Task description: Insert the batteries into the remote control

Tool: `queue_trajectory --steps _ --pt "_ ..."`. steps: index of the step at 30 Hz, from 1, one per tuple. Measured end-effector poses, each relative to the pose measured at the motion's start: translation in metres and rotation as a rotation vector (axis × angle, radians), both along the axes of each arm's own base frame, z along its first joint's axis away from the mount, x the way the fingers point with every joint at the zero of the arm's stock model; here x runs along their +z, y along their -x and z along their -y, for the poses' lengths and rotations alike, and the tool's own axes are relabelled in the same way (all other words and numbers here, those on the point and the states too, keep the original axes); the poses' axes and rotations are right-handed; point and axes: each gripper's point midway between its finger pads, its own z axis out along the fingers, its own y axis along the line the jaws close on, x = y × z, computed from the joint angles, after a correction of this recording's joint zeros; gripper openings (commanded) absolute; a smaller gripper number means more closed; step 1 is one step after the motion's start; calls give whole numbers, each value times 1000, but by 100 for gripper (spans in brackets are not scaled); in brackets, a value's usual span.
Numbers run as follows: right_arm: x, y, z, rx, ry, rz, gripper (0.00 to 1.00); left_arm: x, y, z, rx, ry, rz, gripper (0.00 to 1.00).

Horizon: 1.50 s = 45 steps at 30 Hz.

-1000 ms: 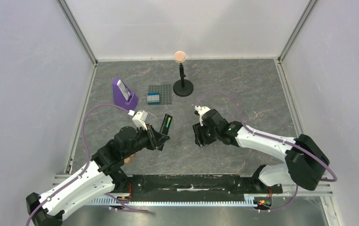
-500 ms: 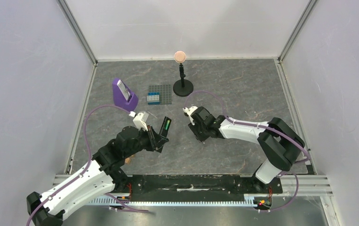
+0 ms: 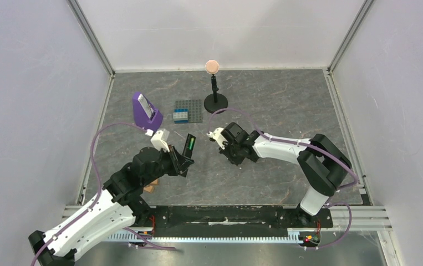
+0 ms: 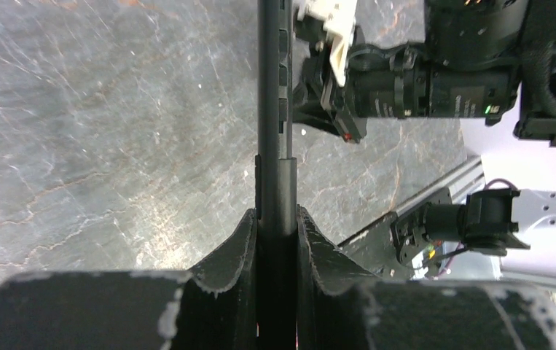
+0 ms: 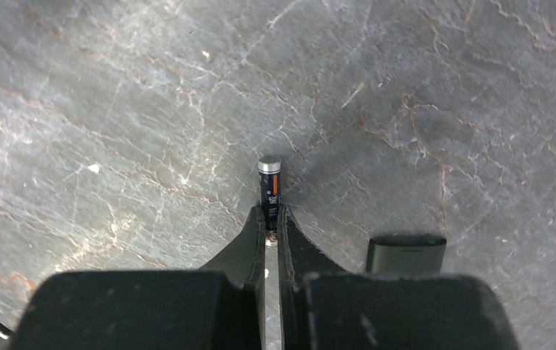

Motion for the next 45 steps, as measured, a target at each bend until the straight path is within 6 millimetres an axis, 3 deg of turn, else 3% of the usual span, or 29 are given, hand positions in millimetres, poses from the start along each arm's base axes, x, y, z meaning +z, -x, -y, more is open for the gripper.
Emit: queue_trajectory --steps 5,12,19,25,32,35,39,45 --pt "1 4 5 156 36 7 17 23 -7 -10 61 5 46 2" --pt "5 10 36 322 163 54 25 53 -14 -17 103 10 101 2" --pt "0 12 50 396 226 80 33 57 -17 -20 113 -12 112 2" --pt "7 9 48 348 214 79 53 59 -19 -24 125 -36 125 2" --pt "56 -6 30 143 71 169 62 64 -21 -30 145 -49 150 2" --pt "71 -10 28 -67 -32 159 59 66 -21 -31 149 -49 159 2" --pt "69 -13 26 -426 -192 67 59 66 -22 -33 154 -56 170 2" --pt "62 5 13 -847 -395 -128 60 67 -24 -33 158 -56 176 2"
